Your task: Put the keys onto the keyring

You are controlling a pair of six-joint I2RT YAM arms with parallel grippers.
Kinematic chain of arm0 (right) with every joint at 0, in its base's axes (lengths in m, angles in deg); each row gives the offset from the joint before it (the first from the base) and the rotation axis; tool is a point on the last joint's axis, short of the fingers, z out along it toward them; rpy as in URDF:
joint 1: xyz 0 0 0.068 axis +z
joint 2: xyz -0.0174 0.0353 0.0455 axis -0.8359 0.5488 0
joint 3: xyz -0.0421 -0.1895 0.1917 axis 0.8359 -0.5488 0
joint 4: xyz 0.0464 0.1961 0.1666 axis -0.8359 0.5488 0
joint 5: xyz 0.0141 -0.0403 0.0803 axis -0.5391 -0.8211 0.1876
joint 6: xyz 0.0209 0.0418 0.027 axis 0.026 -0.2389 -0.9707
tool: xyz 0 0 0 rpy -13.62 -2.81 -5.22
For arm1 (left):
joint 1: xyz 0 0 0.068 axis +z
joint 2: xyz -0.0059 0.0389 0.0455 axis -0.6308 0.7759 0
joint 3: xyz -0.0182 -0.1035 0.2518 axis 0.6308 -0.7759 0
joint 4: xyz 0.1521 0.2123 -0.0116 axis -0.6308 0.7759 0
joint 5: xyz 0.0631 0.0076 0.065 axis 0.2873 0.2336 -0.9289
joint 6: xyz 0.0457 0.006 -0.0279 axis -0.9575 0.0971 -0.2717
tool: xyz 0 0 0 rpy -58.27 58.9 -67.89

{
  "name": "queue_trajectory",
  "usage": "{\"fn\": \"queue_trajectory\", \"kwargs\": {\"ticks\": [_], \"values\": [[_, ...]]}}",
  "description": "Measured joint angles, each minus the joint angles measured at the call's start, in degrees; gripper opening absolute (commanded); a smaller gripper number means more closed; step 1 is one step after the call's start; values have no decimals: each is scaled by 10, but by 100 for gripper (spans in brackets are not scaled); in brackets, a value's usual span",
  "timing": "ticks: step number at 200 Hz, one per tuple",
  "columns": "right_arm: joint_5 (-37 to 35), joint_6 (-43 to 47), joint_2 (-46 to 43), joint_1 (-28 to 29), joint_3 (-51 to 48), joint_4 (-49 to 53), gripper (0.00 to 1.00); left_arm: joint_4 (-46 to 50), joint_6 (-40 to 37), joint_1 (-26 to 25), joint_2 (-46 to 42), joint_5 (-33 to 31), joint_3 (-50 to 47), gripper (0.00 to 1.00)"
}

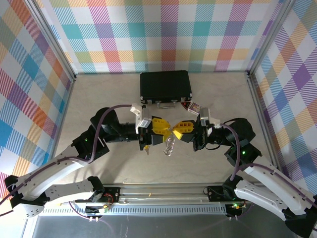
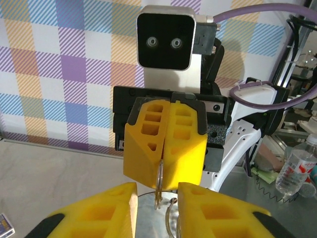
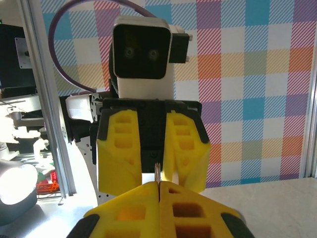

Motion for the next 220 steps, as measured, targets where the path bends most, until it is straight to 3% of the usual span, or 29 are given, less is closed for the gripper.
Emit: {"fn": "queue_trajectory", "kwargs": {"ticks": [56, 104, 116, 134, 150, 189, 220], "values": [[2, -2, 0, 0, -5, -10, 0, -14, 12, 0, 5, 14, 0, 0], [6, -3, -1, 0, -5, -11, 0, -14, 4, 0, 5, 20, 0, 0], [6, 3, -2, 0, -4, 4, 18, 0, -8, 1, 5, 20, 2, 0], [1, 33, -3, 1, 9, 63, 40, 62, -49, 0, 9, 13, 24, 0], [-10, 75, -6, 1, 29, 129, 47, 129, -91, 0, 17, -3, 58, 0], [-43, 187, -4, 1, 95, 281, 47, 282, -210, 0, 57, -63, 162, 0], [-56, 243, 12, 1, 107, 333, 40, 360, -276, 0, 88, -111, 194, 0]]}}
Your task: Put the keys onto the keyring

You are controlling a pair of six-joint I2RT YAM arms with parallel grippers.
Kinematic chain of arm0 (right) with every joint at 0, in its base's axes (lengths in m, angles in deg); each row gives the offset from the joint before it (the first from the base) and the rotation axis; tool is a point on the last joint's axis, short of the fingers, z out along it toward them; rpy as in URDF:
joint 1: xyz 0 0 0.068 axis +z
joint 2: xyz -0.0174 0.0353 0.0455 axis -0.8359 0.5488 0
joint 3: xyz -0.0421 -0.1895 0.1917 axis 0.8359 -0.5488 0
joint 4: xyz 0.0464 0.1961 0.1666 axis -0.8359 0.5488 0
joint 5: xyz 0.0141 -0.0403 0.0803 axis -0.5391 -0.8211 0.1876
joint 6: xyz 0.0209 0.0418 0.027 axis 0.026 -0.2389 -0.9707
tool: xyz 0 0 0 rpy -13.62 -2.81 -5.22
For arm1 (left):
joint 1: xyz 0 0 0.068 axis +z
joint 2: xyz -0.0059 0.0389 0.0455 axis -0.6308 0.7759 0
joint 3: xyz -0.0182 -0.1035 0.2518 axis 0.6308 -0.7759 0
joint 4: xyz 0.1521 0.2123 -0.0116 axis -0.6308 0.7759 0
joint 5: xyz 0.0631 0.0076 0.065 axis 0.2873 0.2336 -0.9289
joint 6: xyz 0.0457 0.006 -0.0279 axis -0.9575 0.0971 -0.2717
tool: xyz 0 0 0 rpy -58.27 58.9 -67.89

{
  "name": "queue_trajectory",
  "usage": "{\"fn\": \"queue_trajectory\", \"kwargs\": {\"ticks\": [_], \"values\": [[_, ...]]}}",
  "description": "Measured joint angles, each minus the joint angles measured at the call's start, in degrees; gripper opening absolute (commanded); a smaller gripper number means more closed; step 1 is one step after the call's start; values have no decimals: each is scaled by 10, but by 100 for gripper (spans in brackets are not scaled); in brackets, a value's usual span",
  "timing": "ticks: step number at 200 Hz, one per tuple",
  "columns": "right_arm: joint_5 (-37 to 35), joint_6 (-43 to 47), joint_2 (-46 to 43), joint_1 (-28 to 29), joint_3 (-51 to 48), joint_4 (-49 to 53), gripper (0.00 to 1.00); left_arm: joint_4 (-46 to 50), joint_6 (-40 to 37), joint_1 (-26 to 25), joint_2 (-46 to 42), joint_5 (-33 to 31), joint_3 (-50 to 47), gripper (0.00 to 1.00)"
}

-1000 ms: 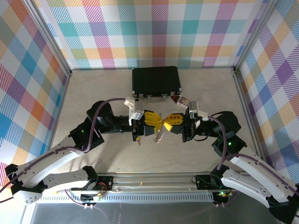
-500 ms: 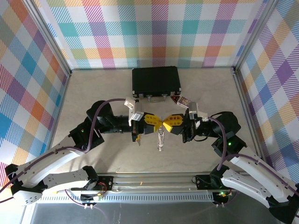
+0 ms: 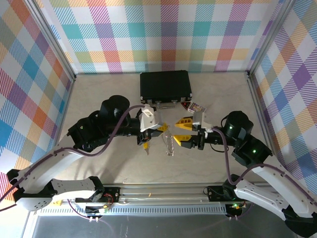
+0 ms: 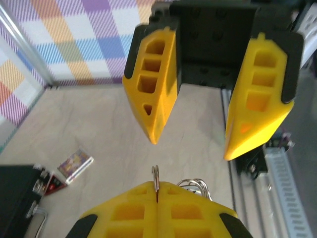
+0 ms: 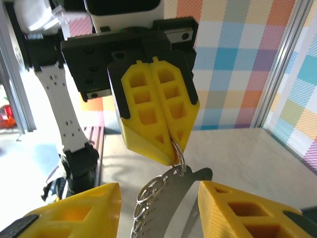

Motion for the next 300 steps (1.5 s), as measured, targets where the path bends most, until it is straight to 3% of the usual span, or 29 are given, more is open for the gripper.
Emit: {"fn": "queue_trajectory", "kwargs": {"ticks": [114, 142, 192, 230, 247, 267, 300], "values": [[-12, 60, 63, 0, 18, 46, 39, 102, -76, 0, 39, -28, 33, 0], [-4, 62, 69, 0, 23, 51, 30, 102, -75, 0, 40, -22, 34, 0], [17, 63, 85, 0, 31, 60, 23, 102, -75, 0, 40, -7, 34, 0], [29, 66, 90, 0, 34, 66, 12, 104, -75, 0, 41, -4, 35, 0], [33, 65, 90, 0, 34, 66, 0, 107, -75, 0, 42, -2, 37, 0], [37, 63, 93, 0, 34, 65, 0, 113, -75, 0, 44, -2, 40, 0], [33, 54, 82, 0, 20, 42, 0, 100, -62, 0, 38, -3, 31, 17]]}}
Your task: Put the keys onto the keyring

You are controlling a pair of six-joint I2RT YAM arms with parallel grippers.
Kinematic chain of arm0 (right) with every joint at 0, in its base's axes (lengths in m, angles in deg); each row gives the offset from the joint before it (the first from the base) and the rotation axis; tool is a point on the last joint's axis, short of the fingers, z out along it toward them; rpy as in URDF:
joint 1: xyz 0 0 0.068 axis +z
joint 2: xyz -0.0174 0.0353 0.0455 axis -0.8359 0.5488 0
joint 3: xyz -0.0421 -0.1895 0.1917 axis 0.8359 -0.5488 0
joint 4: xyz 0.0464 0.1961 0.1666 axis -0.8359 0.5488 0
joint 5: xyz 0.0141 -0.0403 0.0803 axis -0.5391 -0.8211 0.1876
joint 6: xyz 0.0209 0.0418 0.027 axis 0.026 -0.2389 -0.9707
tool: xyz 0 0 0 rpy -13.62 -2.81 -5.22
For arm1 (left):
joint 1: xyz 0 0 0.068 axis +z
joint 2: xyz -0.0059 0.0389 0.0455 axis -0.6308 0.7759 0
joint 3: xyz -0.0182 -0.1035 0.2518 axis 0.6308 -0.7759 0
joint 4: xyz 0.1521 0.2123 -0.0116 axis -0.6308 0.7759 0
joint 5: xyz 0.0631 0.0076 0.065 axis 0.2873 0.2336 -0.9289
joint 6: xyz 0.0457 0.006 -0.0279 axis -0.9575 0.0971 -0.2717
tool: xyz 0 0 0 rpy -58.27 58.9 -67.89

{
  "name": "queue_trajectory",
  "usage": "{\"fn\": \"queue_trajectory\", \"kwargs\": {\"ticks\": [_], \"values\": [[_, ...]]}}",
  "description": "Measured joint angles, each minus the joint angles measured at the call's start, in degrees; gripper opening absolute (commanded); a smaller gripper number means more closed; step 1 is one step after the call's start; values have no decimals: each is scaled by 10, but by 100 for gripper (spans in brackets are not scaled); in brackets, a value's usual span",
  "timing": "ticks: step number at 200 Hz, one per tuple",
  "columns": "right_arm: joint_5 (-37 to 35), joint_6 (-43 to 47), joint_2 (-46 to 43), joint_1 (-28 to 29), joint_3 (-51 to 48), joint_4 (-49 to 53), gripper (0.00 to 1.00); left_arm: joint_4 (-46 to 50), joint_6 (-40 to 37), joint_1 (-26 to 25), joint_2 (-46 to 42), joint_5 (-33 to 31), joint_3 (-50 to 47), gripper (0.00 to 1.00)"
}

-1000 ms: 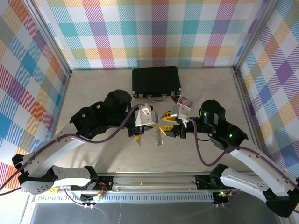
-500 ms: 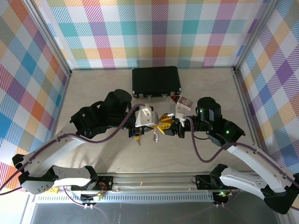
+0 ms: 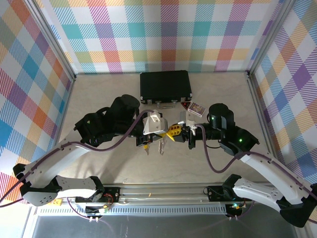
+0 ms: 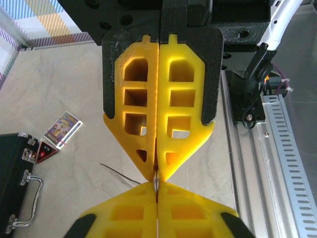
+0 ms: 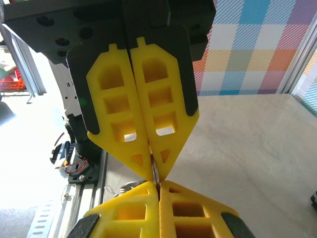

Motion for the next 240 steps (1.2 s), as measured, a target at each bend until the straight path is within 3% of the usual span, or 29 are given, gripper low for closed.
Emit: {"fn": "queue_trajectory", "kwargs": {"ticks": [46, 102, 151, 203, 222, 240], "values": [[-3, -70, -27, 0, -52, -96, 0, -99, 41, 1, -61, -14, -92, 25], [-3, -186, -52, 0, -109, -259, 0, -259, 141, 21, -127, 41, -182, 25], [9, -249, -54, 0, -111, -360, 0, -354, 202, 34, -153, 82, -193, 24], [16, -279, -54, 0, -115, -402, 0, -425, 232, 35, -132, 120, -195, 24], [20, -284, -54, 0, -115, -407, 0, -440, 239, 35, -117, 130, -195, 20], [21, -286, -53, -1, -115, -408, 0, -446, 243, 35, -113, 136, -195, 9]]}}
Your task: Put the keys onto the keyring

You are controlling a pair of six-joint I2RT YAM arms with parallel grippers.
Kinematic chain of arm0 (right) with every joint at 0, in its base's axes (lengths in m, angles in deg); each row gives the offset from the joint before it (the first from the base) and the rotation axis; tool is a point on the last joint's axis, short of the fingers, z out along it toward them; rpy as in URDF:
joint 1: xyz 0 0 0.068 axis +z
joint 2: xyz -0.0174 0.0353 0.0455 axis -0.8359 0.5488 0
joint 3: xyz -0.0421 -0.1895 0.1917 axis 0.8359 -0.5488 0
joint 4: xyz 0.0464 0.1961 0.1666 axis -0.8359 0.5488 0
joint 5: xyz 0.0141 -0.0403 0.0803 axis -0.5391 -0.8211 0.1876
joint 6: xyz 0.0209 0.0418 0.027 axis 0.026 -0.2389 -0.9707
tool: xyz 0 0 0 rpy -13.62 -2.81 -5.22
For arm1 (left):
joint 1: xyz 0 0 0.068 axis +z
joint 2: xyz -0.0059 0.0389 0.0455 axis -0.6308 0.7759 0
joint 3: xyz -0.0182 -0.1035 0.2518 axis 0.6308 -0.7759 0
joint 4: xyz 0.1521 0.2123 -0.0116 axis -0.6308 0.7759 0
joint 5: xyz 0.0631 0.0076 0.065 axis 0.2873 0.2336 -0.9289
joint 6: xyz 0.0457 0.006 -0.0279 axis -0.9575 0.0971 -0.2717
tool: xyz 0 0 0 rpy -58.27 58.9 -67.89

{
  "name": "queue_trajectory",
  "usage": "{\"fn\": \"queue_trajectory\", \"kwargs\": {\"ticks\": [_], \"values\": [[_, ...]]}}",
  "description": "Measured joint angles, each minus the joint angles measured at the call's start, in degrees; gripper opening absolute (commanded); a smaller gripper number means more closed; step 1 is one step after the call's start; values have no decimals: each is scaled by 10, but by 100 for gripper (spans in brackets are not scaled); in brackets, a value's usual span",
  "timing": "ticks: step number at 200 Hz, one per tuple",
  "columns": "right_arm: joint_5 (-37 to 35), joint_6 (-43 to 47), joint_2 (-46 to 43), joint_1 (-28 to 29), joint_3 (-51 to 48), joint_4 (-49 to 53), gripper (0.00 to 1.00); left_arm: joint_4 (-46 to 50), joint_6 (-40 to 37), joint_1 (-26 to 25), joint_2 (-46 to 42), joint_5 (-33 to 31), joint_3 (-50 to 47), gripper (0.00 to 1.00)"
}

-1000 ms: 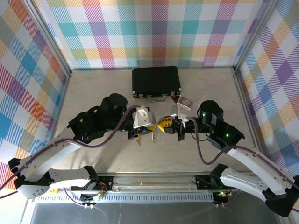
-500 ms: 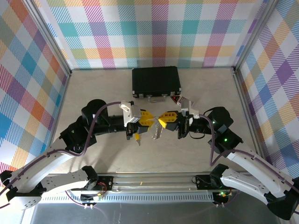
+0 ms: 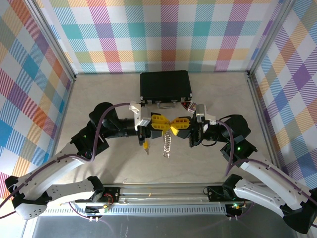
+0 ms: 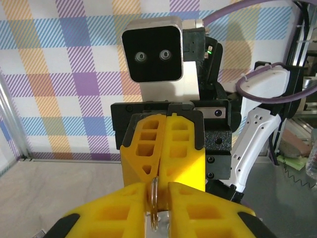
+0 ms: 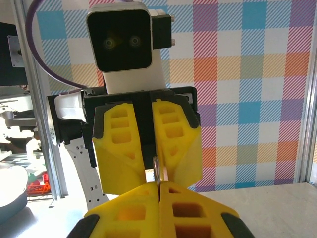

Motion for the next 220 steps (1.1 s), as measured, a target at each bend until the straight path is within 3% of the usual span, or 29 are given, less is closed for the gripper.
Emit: {"fn": "queue_trajectory", "kwargs": {"ticks": [18, 47, 84, 103, 153, 220], "values": [[0, -2, 0, 0, 0, -10, 0, -8, 2, 2, -1, 4, 0, 0], [2, -4, 2, 0, 0, -14, 0, -5, 0, 2, -3, 4, 0, 0], [8, 50, -2, 0, 25, 81, 25, 76, -38, 3, 8, 0, 34, 0], [6, 101, -2, 0, 64, 165, 31, 134, -69, 3, 30, 3, 75, 0], [-17, 212, -1, 0, 134, 339, 26, 266, -144, 3, 80, 4, 157, 0], [-33, 254, 21, 0, 139, 411, 18, 355, -189, 3, 107, 4, 196, 0]]}}
